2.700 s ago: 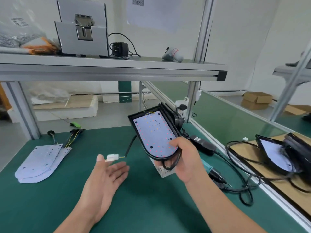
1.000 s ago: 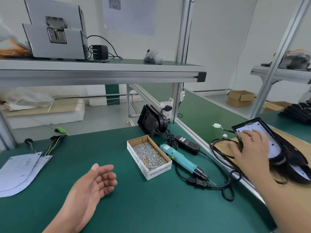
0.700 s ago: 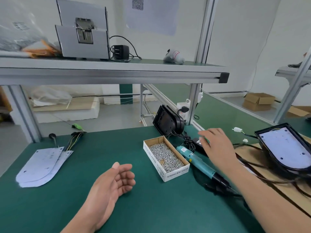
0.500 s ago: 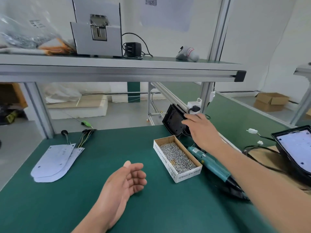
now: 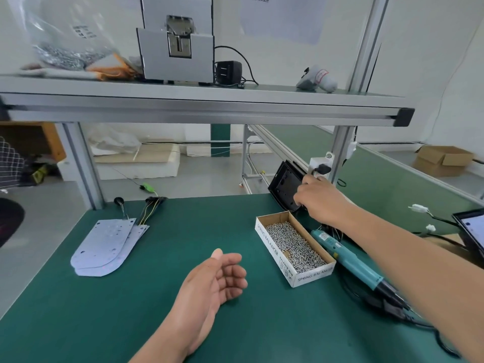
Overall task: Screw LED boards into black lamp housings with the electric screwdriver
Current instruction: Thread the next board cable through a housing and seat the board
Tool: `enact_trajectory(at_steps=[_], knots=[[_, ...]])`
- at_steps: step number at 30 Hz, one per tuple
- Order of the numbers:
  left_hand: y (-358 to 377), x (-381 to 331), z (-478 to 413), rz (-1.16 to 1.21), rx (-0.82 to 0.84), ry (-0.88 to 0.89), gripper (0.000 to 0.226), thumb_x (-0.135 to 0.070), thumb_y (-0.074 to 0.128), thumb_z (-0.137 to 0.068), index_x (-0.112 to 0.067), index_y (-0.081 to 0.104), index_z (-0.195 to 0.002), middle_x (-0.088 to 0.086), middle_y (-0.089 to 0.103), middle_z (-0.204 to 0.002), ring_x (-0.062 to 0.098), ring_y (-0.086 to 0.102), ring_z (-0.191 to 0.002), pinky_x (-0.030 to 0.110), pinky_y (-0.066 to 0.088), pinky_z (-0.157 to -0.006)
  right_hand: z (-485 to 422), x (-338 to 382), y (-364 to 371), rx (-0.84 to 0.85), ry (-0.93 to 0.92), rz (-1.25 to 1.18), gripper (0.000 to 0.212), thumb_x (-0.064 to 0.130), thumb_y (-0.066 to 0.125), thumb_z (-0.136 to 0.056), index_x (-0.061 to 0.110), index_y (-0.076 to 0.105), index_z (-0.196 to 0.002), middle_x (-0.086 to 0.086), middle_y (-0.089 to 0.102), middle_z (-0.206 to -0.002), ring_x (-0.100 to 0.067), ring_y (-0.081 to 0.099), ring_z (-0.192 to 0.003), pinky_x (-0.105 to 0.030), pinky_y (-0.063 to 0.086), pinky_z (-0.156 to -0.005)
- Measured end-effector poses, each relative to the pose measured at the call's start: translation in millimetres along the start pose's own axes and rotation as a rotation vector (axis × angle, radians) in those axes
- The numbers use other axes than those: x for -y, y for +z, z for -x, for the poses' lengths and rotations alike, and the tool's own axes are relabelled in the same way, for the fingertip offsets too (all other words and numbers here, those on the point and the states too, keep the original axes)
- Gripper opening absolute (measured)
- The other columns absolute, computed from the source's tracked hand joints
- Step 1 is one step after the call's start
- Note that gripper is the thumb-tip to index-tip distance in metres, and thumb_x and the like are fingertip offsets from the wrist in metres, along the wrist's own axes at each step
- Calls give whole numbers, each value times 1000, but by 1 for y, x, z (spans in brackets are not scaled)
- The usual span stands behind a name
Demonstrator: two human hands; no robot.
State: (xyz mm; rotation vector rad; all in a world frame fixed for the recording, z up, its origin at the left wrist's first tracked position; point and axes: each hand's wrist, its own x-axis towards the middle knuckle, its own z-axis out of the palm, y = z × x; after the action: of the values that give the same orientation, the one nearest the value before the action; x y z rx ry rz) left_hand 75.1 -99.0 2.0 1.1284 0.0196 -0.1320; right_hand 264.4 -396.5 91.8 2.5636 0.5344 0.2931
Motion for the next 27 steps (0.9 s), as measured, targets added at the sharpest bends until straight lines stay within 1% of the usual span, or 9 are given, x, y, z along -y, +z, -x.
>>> enact_trajectory(at_steps=[4,10,14,16,18,20,23,25,27], knots=[[-1,0,1,0,4,-6,56,-58,60,-91,-10,80,-112,22,73,-104,32,71,-92,37,60,-78,0,-5,2,-12,2,-40,40,-13,58,-80,19,69,-101,4,65,-97,-21,46,-103,-36,47,-70],[0,0,1,-4,-2,-2,55,-57,57,-93,-11,80,-112,22,73,-104,32,70,-92,39,59,-80,2,-12,13,6,-14,-89,54,-13,52,-85,24,69,-120,6,70,-108,-20,48,-106,-40,54,-77],[0,0,1,-6,3,-1,55,-57,57,-93,-11,80,-112,22,73,-104,32,70,-92,40,58,-80,1,-15,13,-39,-55,-61,62,-13,49,-85,29,63,-129,12,65,-119,-18,43,-106,-34,45,-78],[0,-1,1,-2,4,-1,54,-57,57,-94,-11,80,-112,22,73,-104,32,70,-92,39,59,-79,-3,-15,11,-26,-40,9,56,-12,51,-84,28,68,-120,12,64,-111,-19,43,-103,-33,40,-76],[0,-1,1,-5,7,1,54,-57,56,-94,-12,80,-112,21,73,-104,32,70,-92,37,59,-79,-6,-15,9,-7,6,46,48,-11,53,-85,24,73,-109,9,64,-100,-21,45,-100,-36,43,-80],[0,-1,1,-6,10,1,53,-57,56,-94,-13,80,-112,21,73,-104,32,70,-92,37,59,-79,-7,-15,8,8,18,58,42,-11,54,-85,20,72,-105,4,59,-94,-22,45,-98,-34,38,-68],[-1,-1,1,-4,10,1,54,-57,57,-94,-12,80,-113,22,73,-105,32,70,-92,38,59,-79,-8,-14,11,35,-17,46,37,-10,55,-85,18,71,-105,0,55,-97,-23,44,-98,-34,33,-56],[-2,0,1,-1,11,0,55,-57,57,-95,-11,80,-114,22,73,-105,32,70,-92,38,59,-79,-7,-14,13,22,-17,18,37,-10,55,-84,17,70,-105,0,52,-98,-22,41,-97,-35,38,-56],[-2,0,1,-1,11,1,55,-57,57,-94,-11,80,-114,22,73,-105,32,70,-92,38,59,-79,-5,-16,14,-4,-16,-23,40,-12,55,-83,17,70,-106,-1,51,-102,-22,43,-98,-38,48,-63]])
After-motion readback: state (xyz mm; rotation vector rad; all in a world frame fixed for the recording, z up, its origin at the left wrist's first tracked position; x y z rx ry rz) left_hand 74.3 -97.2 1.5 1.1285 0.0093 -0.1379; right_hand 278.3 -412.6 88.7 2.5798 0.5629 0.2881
